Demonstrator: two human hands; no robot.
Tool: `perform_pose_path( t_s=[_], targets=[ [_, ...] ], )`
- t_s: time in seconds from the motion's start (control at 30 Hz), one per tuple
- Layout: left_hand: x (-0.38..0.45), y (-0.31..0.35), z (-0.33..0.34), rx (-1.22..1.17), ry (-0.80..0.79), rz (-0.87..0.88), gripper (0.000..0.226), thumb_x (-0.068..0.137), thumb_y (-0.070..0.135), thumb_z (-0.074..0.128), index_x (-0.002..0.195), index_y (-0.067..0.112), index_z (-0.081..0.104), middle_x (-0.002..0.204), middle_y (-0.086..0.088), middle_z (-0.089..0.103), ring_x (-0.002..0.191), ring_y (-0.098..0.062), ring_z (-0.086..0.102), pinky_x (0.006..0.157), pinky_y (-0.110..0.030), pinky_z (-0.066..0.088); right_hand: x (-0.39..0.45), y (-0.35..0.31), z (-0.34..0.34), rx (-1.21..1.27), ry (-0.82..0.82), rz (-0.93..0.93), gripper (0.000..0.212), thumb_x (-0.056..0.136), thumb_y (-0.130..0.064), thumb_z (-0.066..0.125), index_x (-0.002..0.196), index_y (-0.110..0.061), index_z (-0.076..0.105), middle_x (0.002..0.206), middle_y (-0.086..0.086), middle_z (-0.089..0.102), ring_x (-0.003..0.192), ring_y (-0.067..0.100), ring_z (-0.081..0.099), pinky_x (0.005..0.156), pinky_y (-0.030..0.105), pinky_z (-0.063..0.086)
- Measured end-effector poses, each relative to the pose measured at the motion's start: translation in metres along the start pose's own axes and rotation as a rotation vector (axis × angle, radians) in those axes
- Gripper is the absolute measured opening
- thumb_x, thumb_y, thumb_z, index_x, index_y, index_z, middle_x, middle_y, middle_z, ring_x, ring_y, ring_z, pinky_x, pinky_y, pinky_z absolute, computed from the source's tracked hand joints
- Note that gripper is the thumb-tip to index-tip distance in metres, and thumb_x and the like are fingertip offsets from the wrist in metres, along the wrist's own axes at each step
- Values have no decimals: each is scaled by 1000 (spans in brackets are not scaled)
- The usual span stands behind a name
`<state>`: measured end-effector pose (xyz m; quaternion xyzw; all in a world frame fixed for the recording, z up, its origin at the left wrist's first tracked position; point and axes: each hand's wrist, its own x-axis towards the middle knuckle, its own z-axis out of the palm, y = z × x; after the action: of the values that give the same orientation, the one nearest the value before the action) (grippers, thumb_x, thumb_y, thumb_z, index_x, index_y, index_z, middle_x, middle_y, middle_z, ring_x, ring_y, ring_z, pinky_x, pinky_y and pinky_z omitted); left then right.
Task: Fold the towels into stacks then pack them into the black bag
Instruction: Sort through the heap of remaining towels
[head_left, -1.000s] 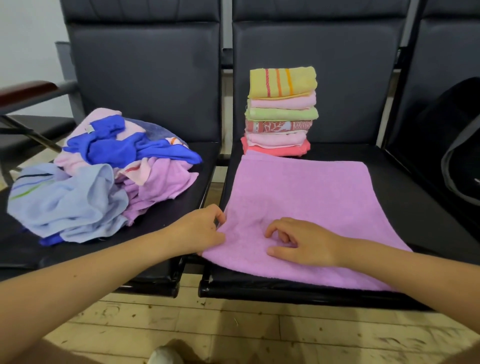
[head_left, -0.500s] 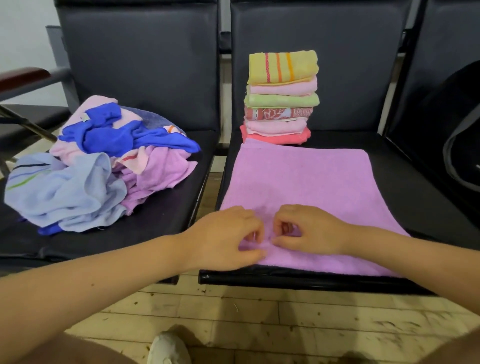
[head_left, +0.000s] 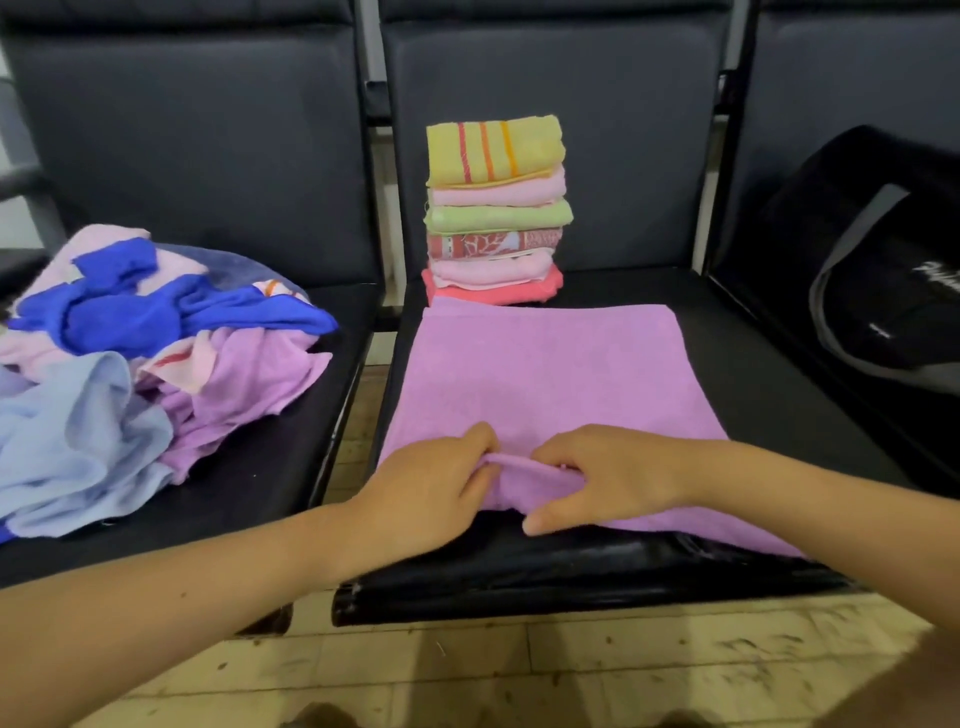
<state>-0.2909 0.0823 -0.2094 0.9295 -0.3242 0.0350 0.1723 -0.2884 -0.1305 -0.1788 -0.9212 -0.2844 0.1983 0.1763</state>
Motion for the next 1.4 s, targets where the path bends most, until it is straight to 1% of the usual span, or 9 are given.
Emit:
perform_pose_path(
  t_s=[0.13,0.27,0.57,0.7,0.8,0.9,1.07,1.23,1.4],
  targets=[
    [21,-15,-6,62,48,-41,22,100,36,35,109,19,46,89,-5,65,83,-27,60,67,-34,41,0,11,-7,-374,54,95,31,94,-40,52,105,-13,62,100,3,63,89,23,55,79,33,42],
    [42,-39,-17,103,90,-74,44,89,55,26,104,23,53,87,-3,67,81,-28,61,71,-38,48,-5,39,-27,-321,167,149,34,98,-31,49,67,-17,46,67,-3,45,75,24,44,72,33,35],
    [62,-78,-24,287,203,-94,35,94,10,48,128,13,52,116,-9,58,102,-32,59,81,-47,50,-25,102,-48,-105,413,390,34,92,-8,48,60,-12,37,62,2,42,67,23,41,57,28,30],
    [67,-73,-27,197,299,-202,31,93,5,46,121,8,59,114,-12,63,102,-32,59,87,-41,47,-35,111,-49,425,586,416,25,93,-9,51,83,13,56,75,11,51,72,20,46,59,23,35],
    [63,-66,-26,-34,333,-357,24,97,10,44,103,-1,64,100,-17,67,93,-35,60,80,-37,43,-41,108,-37,1043,655,343,29,94,-14,55,109,10,62,96,14,66,87,23,60,79,33,47],
    [59,-57,-26,-283,228,-465,22,100,11,38,104,3,58,104,-13,61,96,-26,54,77,-29,35,-44,106,-26,1231,615,350,25,94,-15,54,113,-1,63,105,14,70,88,23,68,84,34,53],
    [55,-41,-27,-451,-1,-441,21,101,15,43,112,11,61,121,-3,58,118,-21,50,102,-25,33,-57,105,-25,1065,555,418,17,96,-15,53,98,-2,64,88,11,70,77,19,67,69,30,50],
    [53,-45,-39,-245,-177,-278,13,96,35,52,91,28,62,93,16,61,89,-5,56,78,-15,40,-65,116,-27,838,616,493,22,94,-24,58,100,-5,69,97,11,73,85,20,68,76,30,51],
    [73,-69,-42,-52,-27,-247,11,91,31,60,91,20,64,87,8,62,82,-14,58,70,-21,44,-51,143,-29,661,798,566,40,91,-28,62,101,11,65,98,24,68,77,21,60,70,32,45]
  ],
)
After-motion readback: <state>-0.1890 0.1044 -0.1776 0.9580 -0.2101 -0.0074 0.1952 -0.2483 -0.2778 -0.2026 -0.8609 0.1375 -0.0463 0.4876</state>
